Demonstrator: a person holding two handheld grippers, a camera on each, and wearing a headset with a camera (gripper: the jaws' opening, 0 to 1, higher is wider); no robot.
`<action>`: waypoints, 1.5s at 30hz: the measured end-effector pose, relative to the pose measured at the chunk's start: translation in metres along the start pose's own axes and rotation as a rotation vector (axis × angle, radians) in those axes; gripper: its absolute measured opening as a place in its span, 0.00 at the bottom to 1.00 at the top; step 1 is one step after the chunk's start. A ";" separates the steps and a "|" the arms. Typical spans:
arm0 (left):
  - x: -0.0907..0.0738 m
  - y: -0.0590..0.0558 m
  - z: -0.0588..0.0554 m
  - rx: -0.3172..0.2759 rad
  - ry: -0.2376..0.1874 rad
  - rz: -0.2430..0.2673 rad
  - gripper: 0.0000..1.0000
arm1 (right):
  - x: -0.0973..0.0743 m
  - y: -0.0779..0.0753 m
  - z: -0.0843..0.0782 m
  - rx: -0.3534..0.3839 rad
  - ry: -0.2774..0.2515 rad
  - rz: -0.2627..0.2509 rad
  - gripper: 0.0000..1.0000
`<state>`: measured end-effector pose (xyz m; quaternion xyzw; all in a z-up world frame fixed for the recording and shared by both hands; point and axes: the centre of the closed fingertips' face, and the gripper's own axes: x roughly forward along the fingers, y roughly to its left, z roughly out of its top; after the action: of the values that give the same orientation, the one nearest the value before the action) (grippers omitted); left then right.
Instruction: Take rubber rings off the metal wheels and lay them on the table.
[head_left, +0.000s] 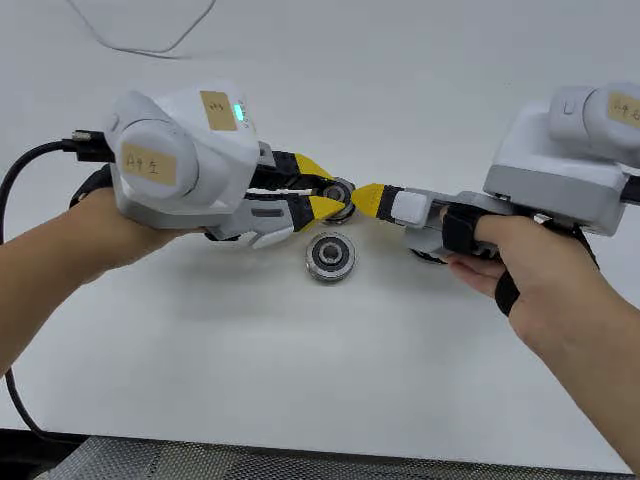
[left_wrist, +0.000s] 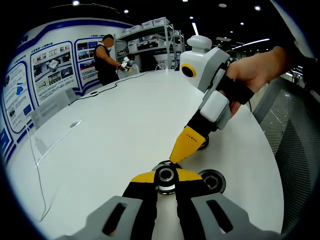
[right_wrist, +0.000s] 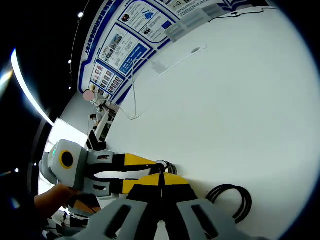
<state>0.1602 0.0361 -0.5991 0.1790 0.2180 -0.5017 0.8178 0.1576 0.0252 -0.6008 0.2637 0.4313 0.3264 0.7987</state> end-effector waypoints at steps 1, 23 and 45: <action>0.000 0.000 0.000 0.001 0.000 0.000 0.13 | 0.000 0.000 0.000 0.001 0.000 0.002 0.00; 0.000 0.000 0.000 0.001 -0.004 -0.002 0.13 | 0.000 0.014 0.000 -0.052 0.018 0.054 0.00; -0.007 0.003 0.001 -0.026 -0.026 0.036 0.19 | -0.001 0.015 -0.001 -0.115 0.029 0.036 0.01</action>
<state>0.1600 0.0424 -0.5941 0.1659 0.2106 -0.4865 0.8315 0.1522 0.0337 -0.5900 0.2203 0.4184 0.3687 0.8003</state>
